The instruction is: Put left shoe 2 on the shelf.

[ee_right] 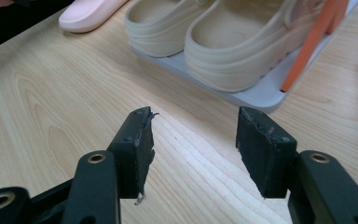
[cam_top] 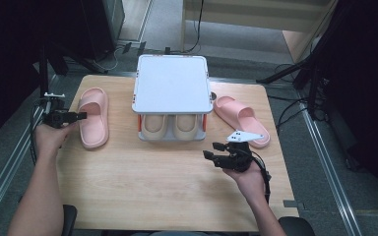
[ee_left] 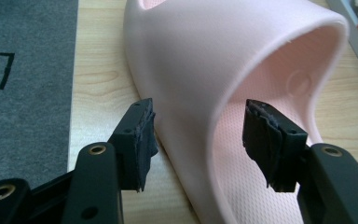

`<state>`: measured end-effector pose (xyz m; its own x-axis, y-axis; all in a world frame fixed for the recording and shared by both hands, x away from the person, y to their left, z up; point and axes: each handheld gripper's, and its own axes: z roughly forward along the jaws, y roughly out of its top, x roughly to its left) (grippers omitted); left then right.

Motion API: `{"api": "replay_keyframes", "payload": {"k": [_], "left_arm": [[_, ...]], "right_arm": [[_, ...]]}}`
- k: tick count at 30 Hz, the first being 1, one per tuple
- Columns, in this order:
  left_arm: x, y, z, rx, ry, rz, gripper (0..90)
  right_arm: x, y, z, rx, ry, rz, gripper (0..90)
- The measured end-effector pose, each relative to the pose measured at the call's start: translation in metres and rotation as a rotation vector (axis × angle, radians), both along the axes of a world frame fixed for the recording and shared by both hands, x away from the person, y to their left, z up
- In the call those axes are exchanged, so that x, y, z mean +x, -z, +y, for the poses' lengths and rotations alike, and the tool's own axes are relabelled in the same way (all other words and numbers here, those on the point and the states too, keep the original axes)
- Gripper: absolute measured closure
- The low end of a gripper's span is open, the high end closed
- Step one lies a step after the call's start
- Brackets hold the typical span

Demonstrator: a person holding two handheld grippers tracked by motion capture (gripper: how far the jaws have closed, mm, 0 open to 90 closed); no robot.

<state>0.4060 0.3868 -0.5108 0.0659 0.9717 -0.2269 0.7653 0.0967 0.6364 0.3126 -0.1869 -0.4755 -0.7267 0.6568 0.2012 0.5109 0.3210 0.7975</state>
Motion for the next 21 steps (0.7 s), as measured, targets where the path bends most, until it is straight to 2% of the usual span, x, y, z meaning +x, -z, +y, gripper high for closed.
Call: {"api": "replay_keyframes", "payload": {"k": [11, 13, 16, 21], "left_arm": [[0.014, 0.010, -0.001, 0.024, -0.024, -0.005, 50.1], [0.015, 0.011, 0.001, 0.021, -0.026, -0.011, 54.5], [0.015, 0.011, 0.000, 0.038, -0.040, -0.022, 57.9], [0.013, 0.007, 0.000, 0.056, -0.061, -0.014, 69.2]], "right_arm": [[-0.007, 0.002, -0.010, -0.002, 0.041, 0.003, 46.7], [-0.008, 0.002, -0.011, -0.005, 0.044, 0.001, 46.7], [-0.008, 0.001, -0.012, -0.007, 0.049, 0.004, 46.7], [-0.007, 0.003, -0.009, -0.010, 0.043, 0.003, 46.6]]}}
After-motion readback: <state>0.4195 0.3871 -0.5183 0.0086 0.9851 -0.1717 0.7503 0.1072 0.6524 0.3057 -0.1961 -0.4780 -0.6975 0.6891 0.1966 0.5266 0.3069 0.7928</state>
